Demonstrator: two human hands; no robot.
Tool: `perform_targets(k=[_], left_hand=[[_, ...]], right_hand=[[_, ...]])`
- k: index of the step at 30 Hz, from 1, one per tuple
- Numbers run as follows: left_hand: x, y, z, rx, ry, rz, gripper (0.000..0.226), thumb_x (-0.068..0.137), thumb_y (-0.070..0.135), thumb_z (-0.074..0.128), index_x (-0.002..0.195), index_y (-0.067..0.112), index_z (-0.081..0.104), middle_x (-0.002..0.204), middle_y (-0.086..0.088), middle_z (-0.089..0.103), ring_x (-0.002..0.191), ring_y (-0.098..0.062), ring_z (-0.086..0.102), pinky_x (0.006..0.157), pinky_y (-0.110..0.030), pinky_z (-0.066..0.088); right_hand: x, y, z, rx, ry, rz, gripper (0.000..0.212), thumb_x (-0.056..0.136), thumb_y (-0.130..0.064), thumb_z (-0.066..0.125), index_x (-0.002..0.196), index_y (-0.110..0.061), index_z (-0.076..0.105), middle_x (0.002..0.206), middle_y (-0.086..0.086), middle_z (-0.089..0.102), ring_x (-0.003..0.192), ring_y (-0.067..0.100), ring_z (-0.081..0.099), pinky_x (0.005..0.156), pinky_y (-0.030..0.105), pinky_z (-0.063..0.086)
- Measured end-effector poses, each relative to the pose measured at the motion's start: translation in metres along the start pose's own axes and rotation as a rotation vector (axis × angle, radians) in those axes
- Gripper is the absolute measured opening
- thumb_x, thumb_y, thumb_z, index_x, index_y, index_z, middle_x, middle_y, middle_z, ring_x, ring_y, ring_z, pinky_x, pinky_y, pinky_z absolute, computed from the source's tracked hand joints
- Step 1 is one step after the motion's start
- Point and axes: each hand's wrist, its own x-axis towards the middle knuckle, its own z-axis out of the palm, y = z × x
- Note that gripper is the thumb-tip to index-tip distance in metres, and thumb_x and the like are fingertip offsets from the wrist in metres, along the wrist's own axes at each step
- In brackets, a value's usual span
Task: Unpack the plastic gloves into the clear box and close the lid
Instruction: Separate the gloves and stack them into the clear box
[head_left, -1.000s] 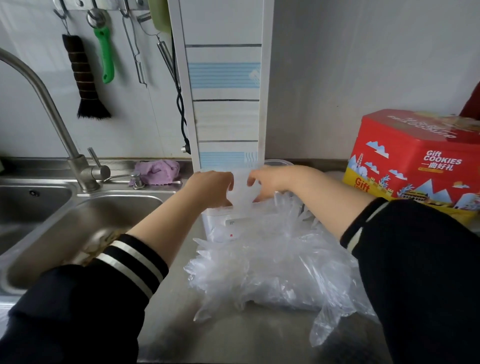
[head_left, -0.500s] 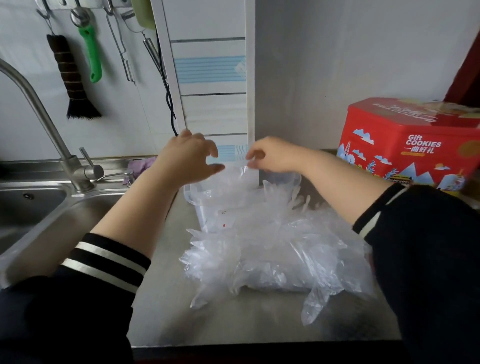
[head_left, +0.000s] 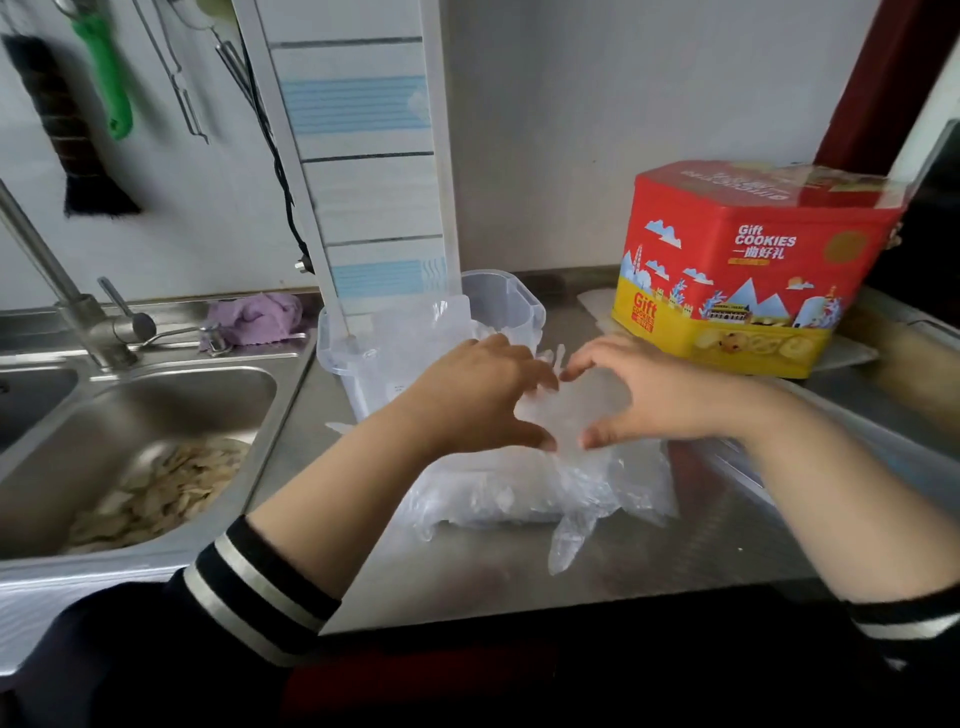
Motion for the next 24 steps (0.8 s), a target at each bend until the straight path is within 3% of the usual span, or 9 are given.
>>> perform_targets(k=[2,4,8,11,15,18,21,22,24], left_hand=[[0.001,0.000,0.005,0.004,0.063,-0.014,0.028,0.087,0.047,0.063,0.104,0.025,0.067,0.104,0.005,0.065,0.097,-0.017,0.054,0.083,-0.030,0.042],[0.000,-0.001,0.006,-0.097,0.124,-0.096,0.023,0.091,0.039,0.061,0.089,0.017,0.066,0.092,0.001,0.065,0.086,-0.020,0.056,0.075,-0.032,0.044],[-0.005,-0.011,0.002,-0.183,0.169,-0.199,0.013,0.092,0.032,0.059,0.087,0.020,0.064,0.085,0.004,0.065,0.077,-0.019,0.057,0.071,-0.033,0.049],[-0.011,-0.013,0.003,-0.175,0.139,-0.222,0.004,0.090,0.029,0.062,0.092,0.026,0.063,0.090,0.007,0.066,0.082,-0.018,0.059,0.073,-0.031,0.050],[-0.013,-0.012,0.003,-0.122,0.105,-0.246,0.014,0.090,0.035,0.064,0.099,0.024,0.064,0.096,0.006,0.067,0.085,-0.016,0.059,0.071,-0.025,0.045],[-0.014,-0.010,-0.001,-0.199,0.258,-0.271,0.045,0.080,0.064,0.059,0.107,0.027,0.063,0.098,0.013,0.063,0.085,-0.008,0.055,0.069,-0.024,0.041],[-0.016,0.000,-0.013,-0.286,0.716,-0.197,0.063,0.079,0.073,0.049,0.115,0.023,0.060,0.107,0.016,0.059,0.095,-0.007,0.051,0.074,-0.022,0.040],[-0.015,0.005,-0.020,-0.347,0.770,-0.192,0.067,0.078,0.074,0.050,0.120,0.023,0.058,0.112,0.016,0.058,0.102,-0.008,0.051,0.079,-0.022,0.041],[-0.006,0.010,-0.037,-0.588,0.642,-0.255,0.077,0.071,0.073,0.058,0.132,0.026,0.049,0.121,0.017,0.057,0.113,-0.006,0.051,0.091,-0.022,0.042]], right_hand=[[-0.001,0.006,0.014,-0.169,0.007,0.045,0.092,0.063,-0.066,0.073,0.140,-0.037,0.033,0.145,-0.014,0.027,0.136,0.009,0.024,0.112,0.035,0.026],[0.001,0.010,0.024,-0.238,0.070,0.080,0.084,0.068,-0.059,0.074,0.140,-0.035,0.036,0.147,-0.011,0.031,0.136,0.016,0.029,0.111,0.037,0.027],[0.010,0.020,0.031,-0.217,0.244,0.081,0.036,0.081,-0.046,0.069,0.110,-0.025,0.064,0.116,-0.005,0.058,0.110,0.021,0.053,0.093,0.032,0.039],[0.009,0.021,0.025,-0.046,0.388,0.079,0.025,0.087,-0.040,0.065,0.091,-0.015,0.069,0.091,0.001,0.061,0.086,0.022,0.058,0.076,0.035,0.046],[0.002,0.015,0.010,0.192,0.565,0.074,0.019,0.092,-0.034,0.061,0.091,-0.017,0.068,0.080,-0.003,0.061,0.073,0.011,0.053,0.061,0.026,0.039],[0.000,0.009,-0.006,0.480,0.697,0.040,0.012,0.093,-0.027,0.061,0.094,-0.019,0.069,0.091,-0.005,0.068,0.087,0.011,0.060,0.076,0.024,0.045],[0.000,-0.003,-0.021,0.773,0.615,-0.071,0.012,0.093,-0.018,0.061,0.088,-0.015,0.071,0.083,-0.002,0.073,0.084,0.012,0.068,0.081,0.026,0.051],[0.001,-0.008,-0.025,0.824,0.568,-0.092,0.012,0.092,-0.016,0.061,0.087,-0.012,0.071,0.078,-0.001,0.073,0.079,0.013,0.069,0.079,0.027,0.052],[0.004,-0.022,-0.029,0.861,0.471,-0.122,0.013,0.091,-0.015,0.061,0.090,-0.007,0.070,0.071,0.001,0.072,0.071,0.013,0.068,0.070,0.024,0.053]])
